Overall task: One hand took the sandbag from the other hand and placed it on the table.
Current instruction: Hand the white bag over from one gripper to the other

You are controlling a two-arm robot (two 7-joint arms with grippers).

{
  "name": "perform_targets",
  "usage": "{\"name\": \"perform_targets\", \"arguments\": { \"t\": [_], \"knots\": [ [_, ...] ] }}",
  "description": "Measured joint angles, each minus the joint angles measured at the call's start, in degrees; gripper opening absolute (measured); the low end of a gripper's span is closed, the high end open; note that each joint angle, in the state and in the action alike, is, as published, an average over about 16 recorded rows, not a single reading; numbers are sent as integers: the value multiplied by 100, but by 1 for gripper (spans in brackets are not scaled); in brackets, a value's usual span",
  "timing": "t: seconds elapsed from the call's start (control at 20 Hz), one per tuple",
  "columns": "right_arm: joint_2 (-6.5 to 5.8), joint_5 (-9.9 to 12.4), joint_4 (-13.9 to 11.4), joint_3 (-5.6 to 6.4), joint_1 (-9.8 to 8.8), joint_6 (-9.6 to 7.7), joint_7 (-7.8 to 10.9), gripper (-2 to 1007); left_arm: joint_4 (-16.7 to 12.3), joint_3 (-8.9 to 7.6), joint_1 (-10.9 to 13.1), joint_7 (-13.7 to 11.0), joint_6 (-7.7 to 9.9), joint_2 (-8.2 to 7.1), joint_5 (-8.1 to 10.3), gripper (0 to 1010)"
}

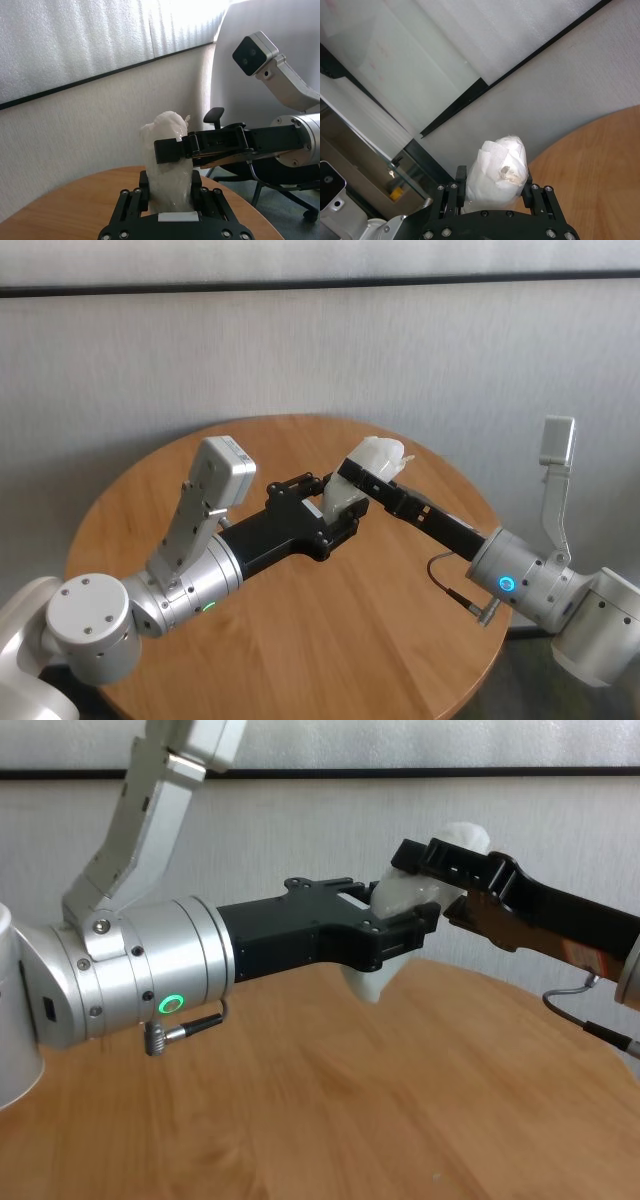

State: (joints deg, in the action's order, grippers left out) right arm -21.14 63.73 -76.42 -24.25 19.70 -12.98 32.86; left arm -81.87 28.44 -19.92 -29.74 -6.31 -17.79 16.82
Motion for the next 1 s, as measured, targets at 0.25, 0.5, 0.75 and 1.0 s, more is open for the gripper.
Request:
{"name": "perform_targets", "arguments": {
  "t": [0.25, 0.5, 0.75, 1.0],
  "knots": [
    [0, -2, 0, 1, 0, 2, -3, 622, -1, 0, 0, -1, -1, 0, 0, 570],
    [0, -4, 0, 2, 0, 3, -6, 621, -1, 0, -1, -3, -3, 0, 1, 690],
    [-4, -9, 0, 0, 2, 4, -20, 621, -2, -1, -1, -3, -5, 0, 1, 841],
    [-86, -93, -25, -7, 32, 35, -156, 621, -2, -1, -1, -2, -5, 0, 0, 950]
  ]
}}
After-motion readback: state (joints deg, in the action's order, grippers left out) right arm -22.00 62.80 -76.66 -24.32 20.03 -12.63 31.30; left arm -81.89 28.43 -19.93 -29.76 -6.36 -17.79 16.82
